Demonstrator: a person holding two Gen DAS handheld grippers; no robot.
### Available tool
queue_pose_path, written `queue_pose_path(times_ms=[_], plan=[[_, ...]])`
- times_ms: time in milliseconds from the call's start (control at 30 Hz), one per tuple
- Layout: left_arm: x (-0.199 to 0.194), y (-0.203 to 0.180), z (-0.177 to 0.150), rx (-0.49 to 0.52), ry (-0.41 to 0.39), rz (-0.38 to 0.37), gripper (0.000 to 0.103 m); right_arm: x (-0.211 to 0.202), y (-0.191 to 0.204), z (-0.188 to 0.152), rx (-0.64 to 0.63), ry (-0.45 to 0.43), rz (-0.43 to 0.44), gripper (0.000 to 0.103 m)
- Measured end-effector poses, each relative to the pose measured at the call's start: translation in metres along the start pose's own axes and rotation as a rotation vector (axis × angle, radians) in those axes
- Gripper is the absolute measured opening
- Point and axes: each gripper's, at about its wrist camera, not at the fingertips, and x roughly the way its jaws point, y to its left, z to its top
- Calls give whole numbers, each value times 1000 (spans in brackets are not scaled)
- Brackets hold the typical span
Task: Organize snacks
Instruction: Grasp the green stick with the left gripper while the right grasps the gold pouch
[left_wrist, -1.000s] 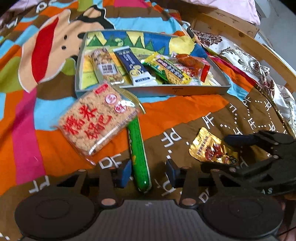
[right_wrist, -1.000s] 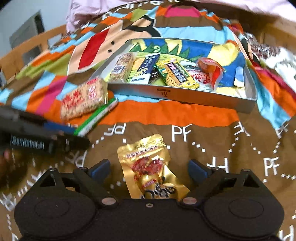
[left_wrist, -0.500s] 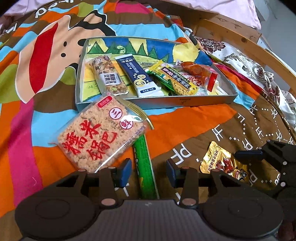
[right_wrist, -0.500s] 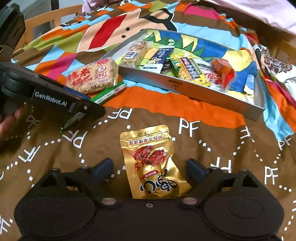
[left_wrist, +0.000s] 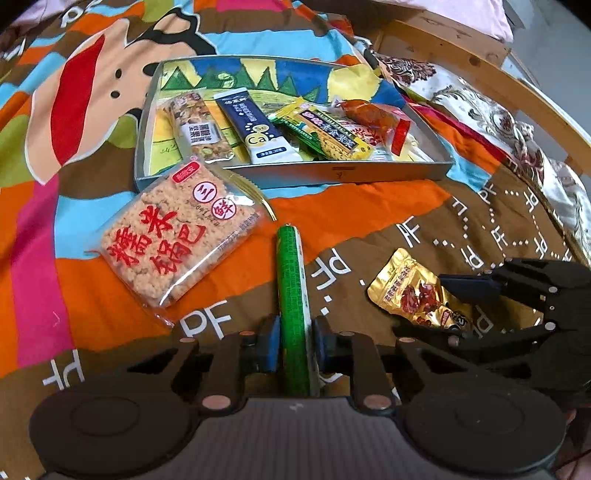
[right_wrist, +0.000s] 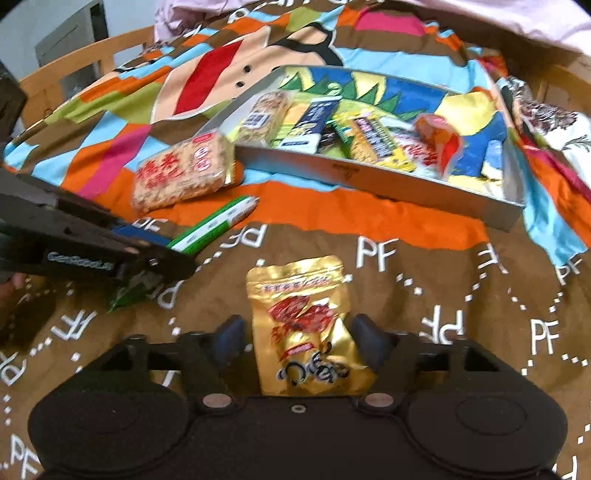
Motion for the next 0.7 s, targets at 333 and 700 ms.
queue_pose_path(times_ms=[333,700], plan=[[6,-1,4,42,-13,-17,36,-2,-2,-6,10,17,-52,63],[0,-6,-1,26,5,-27,22,-9,14,-12,22,-37,-112,51]])
